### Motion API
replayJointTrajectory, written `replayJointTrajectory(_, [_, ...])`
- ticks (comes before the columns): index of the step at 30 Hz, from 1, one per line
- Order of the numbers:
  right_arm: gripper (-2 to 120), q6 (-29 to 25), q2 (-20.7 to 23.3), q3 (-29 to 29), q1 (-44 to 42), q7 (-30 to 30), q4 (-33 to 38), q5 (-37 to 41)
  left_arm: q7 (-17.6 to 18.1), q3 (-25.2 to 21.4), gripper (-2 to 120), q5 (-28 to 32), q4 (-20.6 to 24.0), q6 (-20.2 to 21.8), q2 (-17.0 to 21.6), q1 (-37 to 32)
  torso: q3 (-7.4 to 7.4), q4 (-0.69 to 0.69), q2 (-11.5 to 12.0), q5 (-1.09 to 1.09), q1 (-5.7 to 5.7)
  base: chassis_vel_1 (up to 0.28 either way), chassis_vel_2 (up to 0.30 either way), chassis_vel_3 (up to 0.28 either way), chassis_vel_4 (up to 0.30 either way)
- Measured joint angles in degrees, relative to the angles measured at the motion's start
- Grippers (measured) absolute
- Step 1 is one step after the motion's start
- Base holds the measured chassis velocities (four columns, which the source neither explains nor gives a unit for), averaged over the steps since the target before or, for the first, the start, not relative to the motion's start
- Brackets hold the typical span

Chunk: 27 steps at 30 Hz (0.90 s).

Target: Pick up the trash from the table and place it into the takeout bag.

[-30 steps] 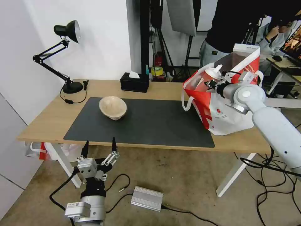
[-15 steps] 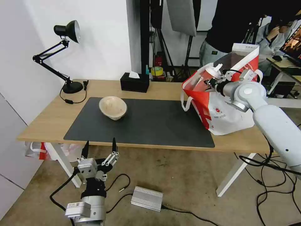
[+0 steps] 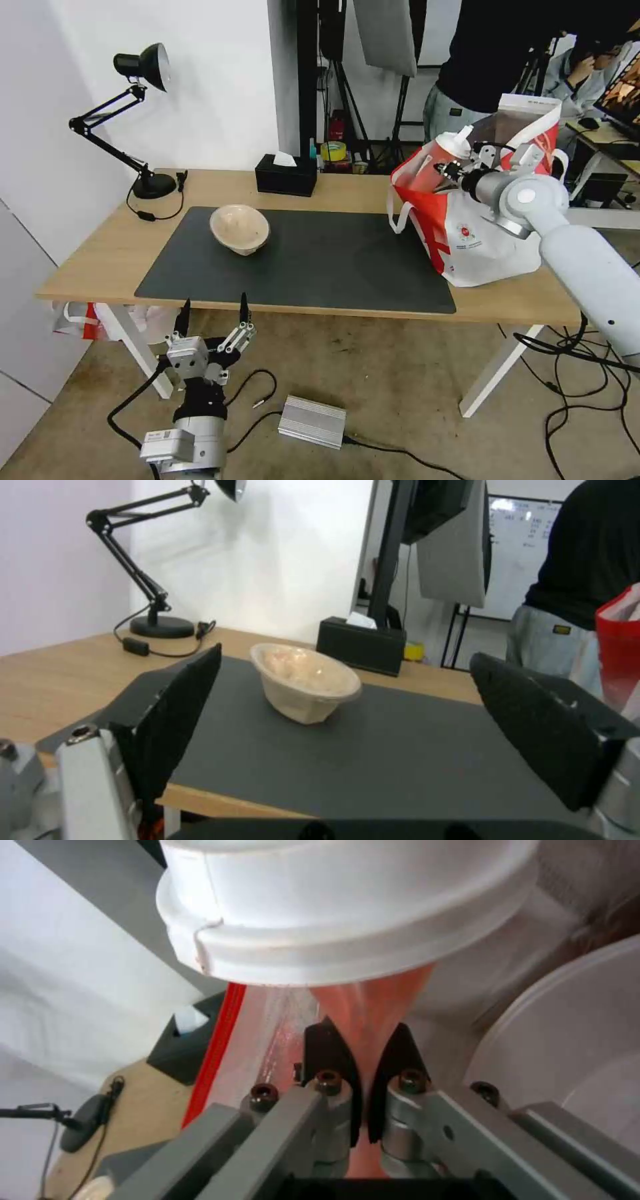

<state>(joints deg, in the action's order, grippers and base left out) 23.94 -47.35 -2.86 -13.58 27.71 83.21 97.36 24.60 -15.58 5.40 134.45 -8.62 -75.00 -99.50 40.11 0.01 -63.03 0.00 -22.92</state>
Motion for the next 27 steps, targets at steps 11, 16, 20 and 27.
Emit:
replayJointTrajectory(11, [1, -2.5, 1.0, -4.0, 0.3, -11.8, -0.8, -19.3, 0.0, -0.1, 100, 0.0, 0.1, 0.0, -0.2, 0.0, 0.0, -0.02, 0.0, 0.01, 0.0, 0.0, 0.0, 0.0, 0.0])
replayJointTrajectory(16, [1, -3.7, 1.3, -6.1, 0.5, -17.3, -1.4, -29.2, 0.0, 0.1, 100, 0.0, 0.0, 0.0, -0.4, 0.0, 0.0, 0.0, 0.0, 0.0, 0.0, 0.0, 0.0, 0.0, 0.0])
replayJointTrajectory(20, [1, -5.1, 1.3, -6.9, 0.6, -19.5, -2.6, -34.6, 0.0, -0.1, 100, 0.0, 0.0, 0.0, -0.3, -0.1, 0.0, -0.01, 0.0, 0.01, 0.0, 0.0, 0.0, 0.0, 0.0])
replayJointTrajectory(27, [1, -8.9, 1.7, -8.2, 0.7, -24.1, -4.9, -46.0, 0.1, 0.0, 100, 0.1, 0.0, 0.0, -0.4, -0.1, 0.0, 0.0, 0.0, 0.0, 0.0, 0.0, 0.0, 0.0, 0.0])
